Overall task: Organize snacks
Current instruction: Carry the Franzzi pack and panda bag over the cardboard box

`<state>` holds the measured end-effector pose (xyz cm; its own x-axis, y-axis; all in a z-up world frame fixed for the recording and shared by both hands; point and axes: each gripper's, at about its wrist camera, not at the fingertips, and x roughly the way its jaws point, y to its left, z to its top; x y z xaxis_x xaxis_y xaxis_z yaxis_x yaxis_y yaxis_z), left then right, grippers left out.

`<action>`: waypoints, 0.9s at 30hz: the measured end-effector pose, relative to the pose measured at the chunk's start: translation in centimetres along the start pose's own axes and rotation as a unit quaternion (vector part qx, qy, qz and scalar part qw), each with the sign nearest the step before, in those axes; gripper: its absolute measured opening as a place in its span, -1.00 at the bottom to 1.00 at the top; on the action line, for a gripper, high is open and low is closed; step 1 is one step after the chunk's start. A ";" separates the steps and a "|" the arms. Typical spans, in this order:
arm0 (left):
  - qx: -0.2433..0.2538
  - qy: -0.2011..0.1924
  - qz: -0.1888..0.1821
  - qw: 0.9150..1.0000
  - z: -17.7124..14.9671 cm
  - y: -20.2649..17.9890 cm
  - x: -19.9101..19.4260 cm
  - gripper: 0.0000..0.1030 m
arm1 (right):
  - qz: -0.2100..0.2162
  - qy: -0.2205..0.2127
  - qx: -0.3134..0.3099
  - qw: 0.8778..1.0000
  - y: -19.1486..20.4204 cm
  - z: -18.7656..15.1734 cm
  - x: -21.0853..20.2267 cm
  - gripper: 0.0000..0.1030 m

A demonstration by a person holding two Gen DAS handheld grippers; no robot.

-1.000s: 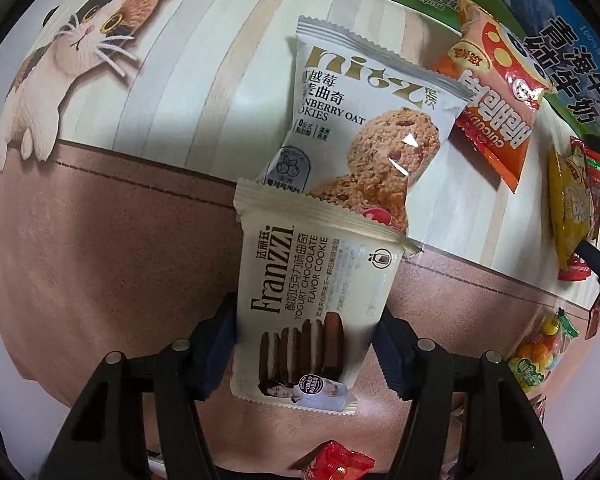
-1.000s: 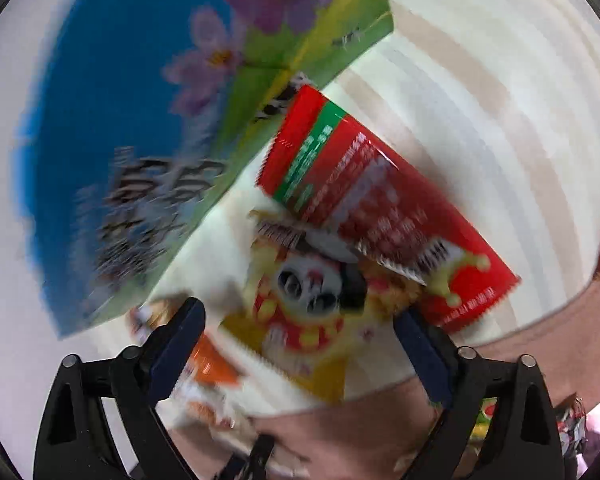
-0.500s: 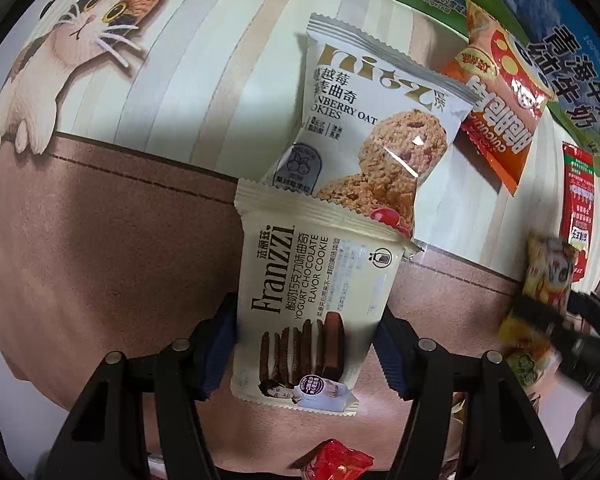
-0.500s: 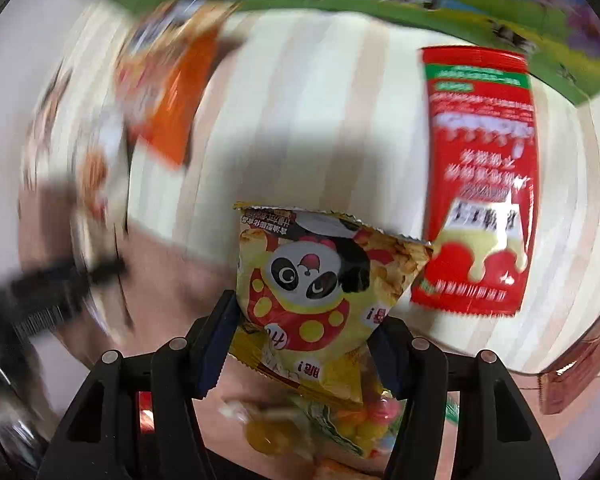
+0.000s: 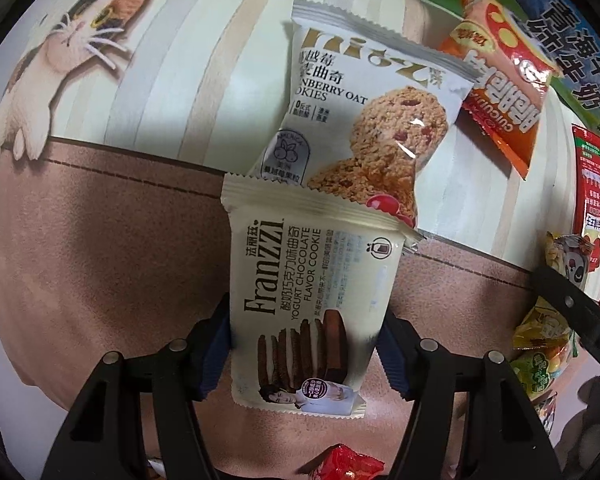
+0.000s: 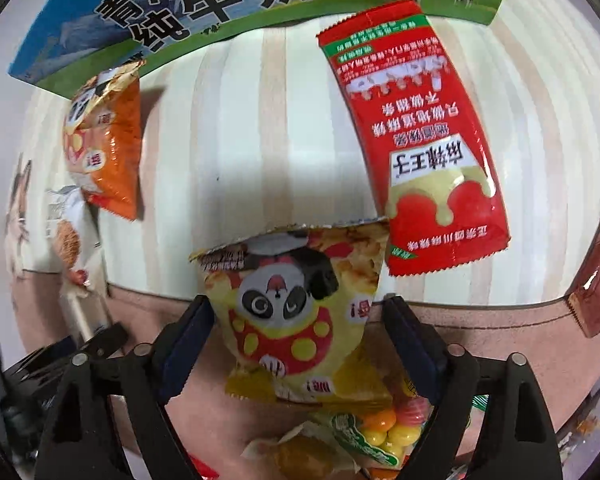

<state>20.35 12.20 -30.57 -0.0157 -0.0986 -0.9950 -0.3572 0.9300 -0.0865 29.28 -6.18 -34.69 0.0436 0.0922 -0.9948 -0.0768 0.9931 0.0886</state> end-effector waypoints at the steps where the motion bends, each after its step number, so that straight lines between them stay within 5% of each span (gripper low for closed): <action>1: 0.003 -0.005 0.004 1.000 -0.4 -0.5 -0.3 0.13 | -0.017 -0.014 -0.012 1.000 1.2 0.0 0.1 0.28; 8: 0.005 -0.021 0.014 1.000 -2.5 -0.8 -1.9 0.12 | 0.005 -0.029 -0.013 0.999 1.8 -3.4 -1.0 0.09; 19: 0.046 -0.071 -0.019 0.996 -3.7 -4.2 -8.4 0.12 | 0.081 -0.042 -0.009 0.996 1.3 -7.0 -5.1 0.08; 27: 0.076 -0.120 -0.073 0.987 0.0 -7.1 -15.6 0.12 | 0.142 -0.087 -0.001 0.986 -1.3 -4.7 -11.9 0.07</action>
<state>23.09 7.17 -14.49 0.2544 -0.1655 -0.9528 -0.1945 0.9564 -0.2180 24.15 -8.92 -23.24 0.1897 0.3771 -0.9065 -0.1117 0.9256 0.3616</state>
